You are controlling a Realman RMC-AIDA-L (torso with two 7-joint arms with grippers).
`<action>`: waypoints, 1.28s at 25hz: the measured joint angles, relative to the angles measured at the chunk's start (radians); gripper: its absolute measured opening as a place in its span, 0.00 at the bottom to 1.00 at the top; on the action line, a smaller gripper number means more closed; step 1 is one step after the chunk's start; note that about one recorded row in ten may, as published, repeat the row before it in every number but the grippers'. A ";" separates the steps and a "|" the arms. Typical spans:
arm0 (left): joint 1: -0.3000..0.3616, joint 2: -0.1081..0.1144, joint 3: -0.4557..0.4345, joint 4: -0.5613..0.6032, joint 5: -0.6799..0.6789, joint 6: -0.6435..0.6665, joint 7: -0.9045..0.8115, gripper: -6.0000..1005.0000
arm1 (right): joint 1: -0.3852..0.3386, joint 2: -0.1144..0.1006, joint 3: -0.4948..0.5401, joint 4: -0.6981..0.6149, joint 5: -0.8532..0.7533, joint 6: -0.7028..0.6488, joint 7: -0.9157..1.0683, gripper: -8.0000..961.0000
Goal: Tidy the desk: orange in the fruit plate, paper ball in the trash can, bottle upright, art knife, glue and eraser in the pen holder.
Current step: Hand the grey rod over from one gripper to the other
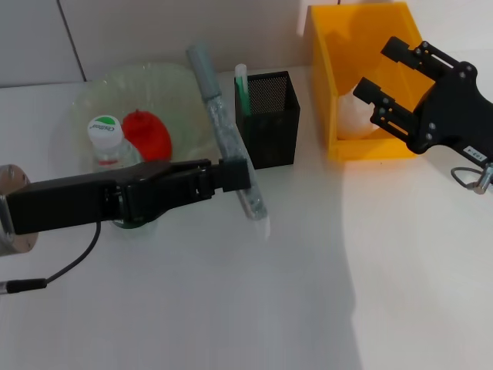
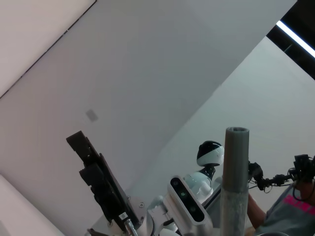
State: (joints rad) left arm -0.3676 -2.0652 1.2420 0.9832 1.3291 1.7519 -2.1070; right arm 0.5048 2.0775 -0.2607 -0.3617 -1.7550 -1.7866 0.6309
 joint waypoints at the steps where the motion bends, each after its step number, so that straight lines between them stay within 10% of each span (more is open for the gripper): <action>1: 0.005 0.000 -0.001 -0.010 0.001 0.003 0.004 0.14 | 0.003 0.000 -0.003 0.001 0.000 -0.001 -0.012 0.65; 32: 0.052 0.005 0.011 -0.397 0.030 0.017 0.113 0.14 | 0.095 0.010 -0.270 0.152 -0.005 -0.025 -0.557 0.65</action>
State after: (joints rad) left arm -0.3158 -2.0602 1.2531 0.5859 1.3596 1.7689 -1.9937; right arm 0.5995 2.0878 -0.5311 -0.2095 -1.7602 -1.8117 0.0737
